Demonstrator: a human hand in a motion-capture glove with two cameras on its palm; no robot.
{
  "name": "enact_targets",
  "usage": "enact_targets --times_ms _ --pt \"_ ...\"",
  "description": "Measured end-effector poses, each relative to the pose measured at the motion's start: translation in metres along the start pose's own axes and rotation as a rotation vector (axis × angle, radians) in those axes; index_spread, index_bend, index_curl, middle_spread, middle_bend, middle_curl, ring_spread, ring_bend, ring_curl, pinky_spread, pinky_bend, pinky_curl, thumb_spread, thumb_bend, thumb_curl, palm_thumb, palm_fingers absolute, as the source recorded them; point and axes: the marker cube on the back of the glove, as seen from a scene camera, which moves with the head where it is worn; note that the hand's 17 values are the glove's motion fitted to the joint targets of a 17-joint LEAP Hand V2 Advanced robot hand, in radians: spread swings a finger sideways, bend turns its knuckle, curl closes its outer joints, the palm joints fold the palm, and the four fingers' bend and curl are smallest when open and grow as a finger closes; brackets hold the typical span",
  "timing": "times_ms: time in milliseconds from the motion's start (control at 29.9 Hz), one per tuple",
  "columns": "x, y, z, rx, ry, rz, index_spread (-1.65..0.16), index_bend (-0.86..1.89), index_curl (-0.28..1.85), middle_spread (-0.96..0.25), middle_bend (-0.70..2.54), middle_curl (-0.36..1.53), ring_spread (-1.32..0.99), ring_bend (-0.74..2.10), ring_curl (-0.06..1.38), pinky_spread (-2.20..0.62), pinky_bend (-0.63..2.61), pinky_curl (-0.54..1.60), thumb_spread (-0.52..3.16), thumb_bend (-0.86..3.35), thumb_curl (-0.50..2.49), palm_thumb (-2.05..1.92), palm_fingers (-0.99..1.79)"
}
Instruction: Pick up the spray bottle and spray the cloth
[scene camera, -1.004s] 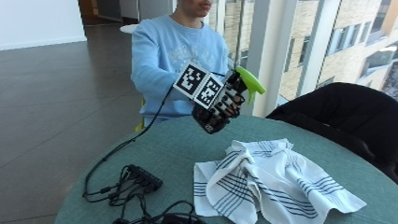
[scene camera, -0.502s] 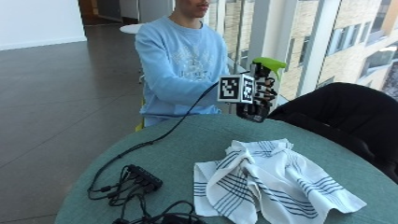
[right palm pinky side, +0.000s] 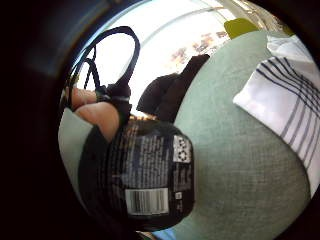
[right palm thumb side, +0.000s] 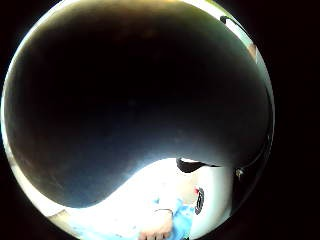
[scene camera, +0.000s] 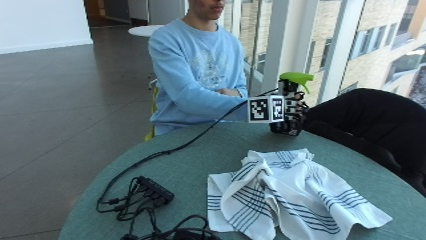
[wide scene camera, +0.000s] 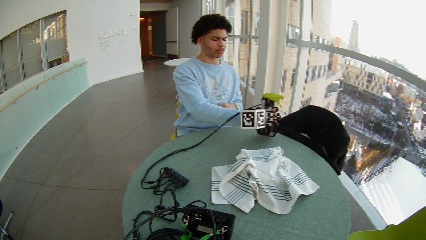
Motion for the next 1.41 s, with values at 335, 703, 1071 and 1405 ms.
enact_targets --times_ms 335,703,1071,1405 --pt "0.009 0.001 0.004 -0.019 0.033 0.0 -0.22 0.18 0.5 -0.07 0.44 0.46 -0.07 0.5 0.38 0.14 0.16 0.28 0.92 -0.03 0.57 0.86 1.15" --pt "-0.009 0.038 -0.057 -0.035 0.203 -0.001 -0.26 0.12 0.48 -0.08 0.35 0.44 -0.09 0.37 0.36 0.15 0.18 0.29 1.05 -0.02 0.51 0.82 0.9" --pt "-0.023 0.161 -0.2 0.033 0.743 0.064 -0.29 0.13 0.41 -0.08 0.33 0.43 -0.08 0.35 0.36 0.15 0.17 0.29 1.11 -0.02 0.48 0.81 0.9" --pt "-0.005 0.263 -0.276 0.133 0.943 0.182 -0.29 0.15 0.39 -0.08 0.32 0.44 -0.08 0.33 0.36 0.16 0.15 0.28 1.14 -0.02 0.46 0.8 0.9"
